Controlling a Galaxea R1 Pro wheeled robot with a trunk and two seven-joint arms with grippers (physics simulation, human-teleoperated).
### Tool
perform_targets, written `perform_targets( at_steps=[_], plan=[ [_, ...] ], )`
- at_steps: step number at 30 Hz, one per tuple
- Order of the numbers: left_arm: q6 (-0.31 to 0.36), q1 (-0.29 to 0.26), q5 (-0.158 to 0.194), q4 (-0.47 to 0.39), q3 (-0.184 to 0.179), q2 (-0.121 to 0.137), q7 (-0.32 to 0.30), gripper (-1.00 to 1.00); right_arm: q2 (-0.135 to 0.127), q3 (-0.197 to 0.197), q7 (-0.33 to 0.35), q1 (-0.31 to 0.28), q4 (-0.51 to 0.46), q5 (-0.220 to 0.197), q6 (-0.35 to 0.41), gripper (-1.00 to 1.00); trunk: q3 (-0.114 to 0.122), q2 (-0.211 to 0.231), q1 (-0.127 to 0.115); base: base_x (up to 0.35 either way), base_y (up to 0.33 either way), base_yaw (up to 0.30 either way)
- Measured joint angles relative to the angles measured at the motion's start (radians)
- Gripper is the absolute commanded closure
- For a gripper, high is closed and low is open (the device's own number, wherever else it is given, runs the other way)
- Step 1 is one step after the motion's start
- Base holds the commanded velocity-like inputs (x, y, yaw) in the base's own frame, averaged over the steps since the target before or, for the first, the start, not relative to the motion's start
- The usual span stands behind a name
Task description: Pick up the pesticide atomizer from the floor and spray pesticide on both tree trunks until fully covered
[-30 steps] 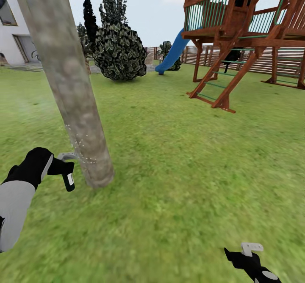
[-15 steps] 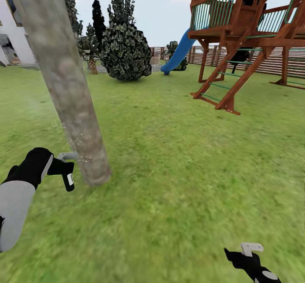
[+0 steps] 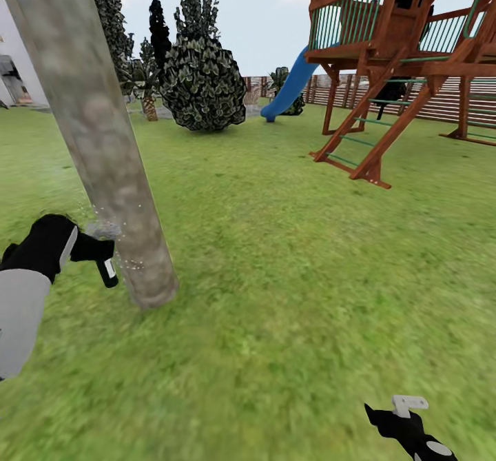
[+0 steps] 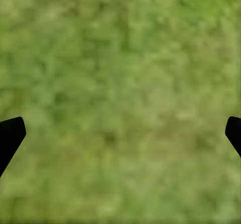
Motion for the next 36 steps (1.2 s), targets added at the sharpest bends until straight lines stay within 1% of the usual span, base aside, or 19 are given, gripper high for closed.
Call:
perform_targets(
  at_steps=[1,2,3,6,8,9,10,11,12,17,19,23,25,28,30,32,34,35,36],
  plan=[
    [0.000,0.033,0.005,0.000,0.001,-0.001,-0.002,1.00,0.000,0.000,0.000,0.000,0.000,0.000,0.000,-1.00,0.000,0.000,0.000,0.000,0.000,0.000],
    [-0.002,0.084,0.014,-0.001,0.002,-0.005,-0.004,1.00,0.000,0.000,0.000,0.000,0.000,0.000,0.000,-1.00,0.000,0.000,0.000,0.000,0.000,0.000],
    [-0.007,0.119,0.005,-0.002,0.002,-0.007,-0.005,1.00,0.000,0.000,0.000,0.000,0.000,0.000,0.000,-1.00,0.000,0.000,0.000,0.000,0.000,0.000],
    [-0.006,0.150,0.012,-0.018,0.005,-0.006,-0.007,1.00,0.000,0.000,0.000,0.000,-0.001,0.000,0.000,-1.00,0.000,0.000,0.000,0.000,0.000,0.000],
    [-0.003,0.142,0.007,-0.046,0.004,-0.002,-0.006,1.00,0.000,0.000,0.000,0.000,-0.001,0.000,0.000,-1.00,0.000,0.000,0.000,0.000,0.000,0.000],
    [-0.001,0.112,-0.006,-0.068,0.004,0.008,-0.004,1.00,0.000,0.000,0.000,0.000,-0.001,0.000,0.000,-1.00,0.000,0.000,0.000,0.000,0.000,0.000],
    [0.004,0.052,-0.001,-0.083,0.003,0.015,-0.003,1.00,0.000,0.000,0.000,0.000,-0.001,0.000,0.000,-1.00,0.000,0.000,0.000,0.000,0.000,0.000],
    [0.008,0.016,0.010,-0.086,0.002,0.016,-0.003,1.00,0.000,0.000,0.000,0.000,-0.001,0.000,0.000,-1.00,0.000,0.000,0.000,0.000,0.000,0.000],
    [0.008,-0.002,0.003,-0.087,0.002,0.017,-0.002,1.00,0.000,0.000,0.000,0.000,-0.001,0.000,0.000,-1.00,0.000,0.000,0.000,0.000,0.000,0.000],
    [0.009,-0.020,0.002,-0.090,0.002,0.017,-0.002,1.00,0.000,0.000,0.000,0.000,0.000,0.000,0.000,-1.00,0.000,0.000,0.000,0.000,0.000,0.000],
    [0.010,-0.043,0.004,-0.091,0.001,0.016,-0.002,1.00,0.000,0.000,0.000,0.000,-0.001,0.000,0.000,-1.00,0.000,0.000,0.000,0.000,0.000,0.000],
    [0.009,-0.026,0.002,-0.089,0.000,0.015,-0.003,1.00,0.000,0.000,0.000,0.000,0.000,0.000,0.000,-1.00,0.000,0.000,0.000,-0.054,0.000,0.000],
    [0.007,0.011,0.001,-0.088,0.000,0.013,-0.003,1.00,0.000,0.000,0.000,0.000,0.000,0.001,0.000,-1.00,0.000,0.000,0.000,-0.232,0.000,0.000],
    [0.007,0.019,0.003,-0.090,0.001,0.011,-0.003,1.00,0.000,0.000,0.000,0.000,0.000,0.000,0.000,-1.00,0.000,0.000,0.000,-0.050,0.000,0.000],
    [0.007,0.005,0.001,-0.093,0.001,0.013,-0.002,1.00,0.000,0.000,0.000,0.000,0.000,0.000,0.000,-1.00,0.000,0.000,0.000,-0.003,0.000,0.000],
    [0.008,-0.036,0.006,-0.102,0.000,0.010,-0.001,1.00,0.000,0.000,0.000,0.000,0.000,0.000,0.000,-1.00,0.000,0.000,0.000,0.000,0.000,0.000],
    [0.007,-0.042,0.002,-0.104,-0.002,0.007,-0.001,1.00,0.000,0.000,0.000,0.000,0.000,0.000,0.000,-1.00,0.000,0.000,0.000,0.000,0.000,0.000],
    [0.006,-0.029,0.003,-0.099,-0.002,0.007,-0.001,1.00,0.000,0.000,0.000,0.000,0.000,0.000,0.000,-1.00,0.000,0.000,0.000,0.000,0.000,0.000],
    [0.002,0.018,0.015,-0.102,0.000,0.005,-0.002,1.00,0.000,0.000,0.000,0.000,0.000,0.000,0.000,-1.00,0.000,0.000,0.000,0.000,0.000,0.000]
  ],
)
